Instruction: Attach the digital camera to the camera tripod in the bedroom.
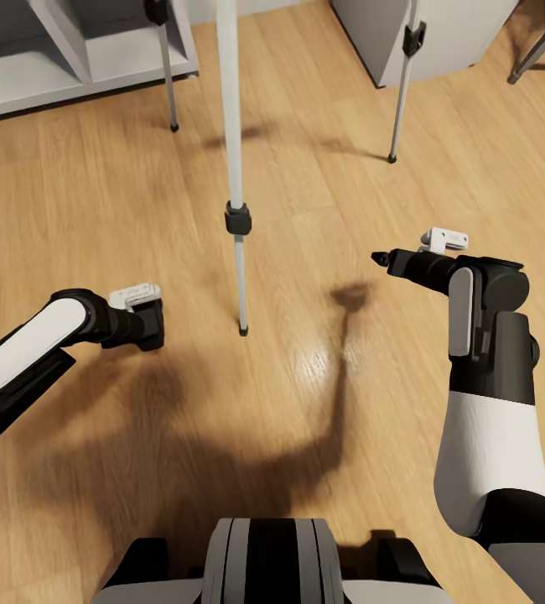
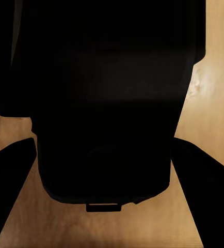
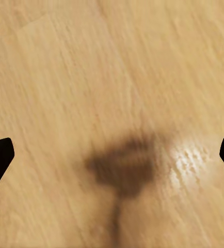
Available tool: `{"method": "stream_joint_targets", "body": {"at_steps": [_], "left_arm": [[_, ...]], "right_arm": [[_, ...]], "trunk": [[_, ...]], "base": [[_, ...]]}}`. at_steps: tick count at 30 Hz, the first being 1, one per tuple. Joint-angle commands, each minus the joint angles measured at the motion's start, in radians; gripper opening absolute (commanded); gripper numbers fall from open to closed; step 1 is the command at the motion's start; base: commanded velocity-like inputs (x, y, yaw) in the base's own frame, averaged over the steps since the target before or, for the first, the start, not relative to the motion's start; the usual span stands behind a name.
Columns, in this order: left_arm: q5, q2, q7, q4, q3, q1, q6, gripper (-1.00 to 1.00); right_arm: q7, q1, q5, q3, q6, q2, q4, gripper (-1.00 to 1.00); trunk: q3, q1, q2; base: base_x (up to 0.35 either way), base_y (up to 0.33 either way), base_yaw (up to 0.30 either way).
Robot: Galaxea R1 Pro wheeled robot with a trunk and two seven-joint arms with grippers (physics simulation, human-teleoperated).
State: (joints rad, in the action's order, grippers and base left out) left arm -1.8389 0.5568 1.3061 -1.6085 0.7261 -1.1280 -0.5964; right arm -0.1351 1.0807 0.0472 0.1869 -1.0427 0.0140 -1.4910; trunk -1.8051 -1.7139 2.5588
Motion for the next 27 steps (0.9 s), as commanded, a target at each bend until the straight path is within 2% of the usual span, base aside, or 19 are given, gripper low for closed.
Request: {"method": "stream_joint_targets", "body": {"at_steps": [1,11,27], "left_arm": [[-0.002,0.001,0.006,-0.001,0.001,-0.001,-0.016,-1.0],[-0.002,0.004,0.006,-0.001,-0.038,0.002,-0.058,-1.0],[-0.001,-0.005,0.002,-0.001,-0.047,0.012,-0.083,-1.0]], "right_arm": [[-0.001,0.001,0.004,0.002,-0.004,0.001,-0.001,1.0],[-0.001,0.001,0.005,0.002,-0.004,0.001,-0.008,1.0],[0.0,0.001,0.004,0.002,-0.004,0.001,-0.012,1.0]], "trunk": [[0.003,0.001,0.0],[0.042,0.005,-0.002],[0.104,0.012,-0.006]], "base": [[0.0,0.0,0.0],[0.0,0.0,0.0],[0.0,0.0,0.0]]}}
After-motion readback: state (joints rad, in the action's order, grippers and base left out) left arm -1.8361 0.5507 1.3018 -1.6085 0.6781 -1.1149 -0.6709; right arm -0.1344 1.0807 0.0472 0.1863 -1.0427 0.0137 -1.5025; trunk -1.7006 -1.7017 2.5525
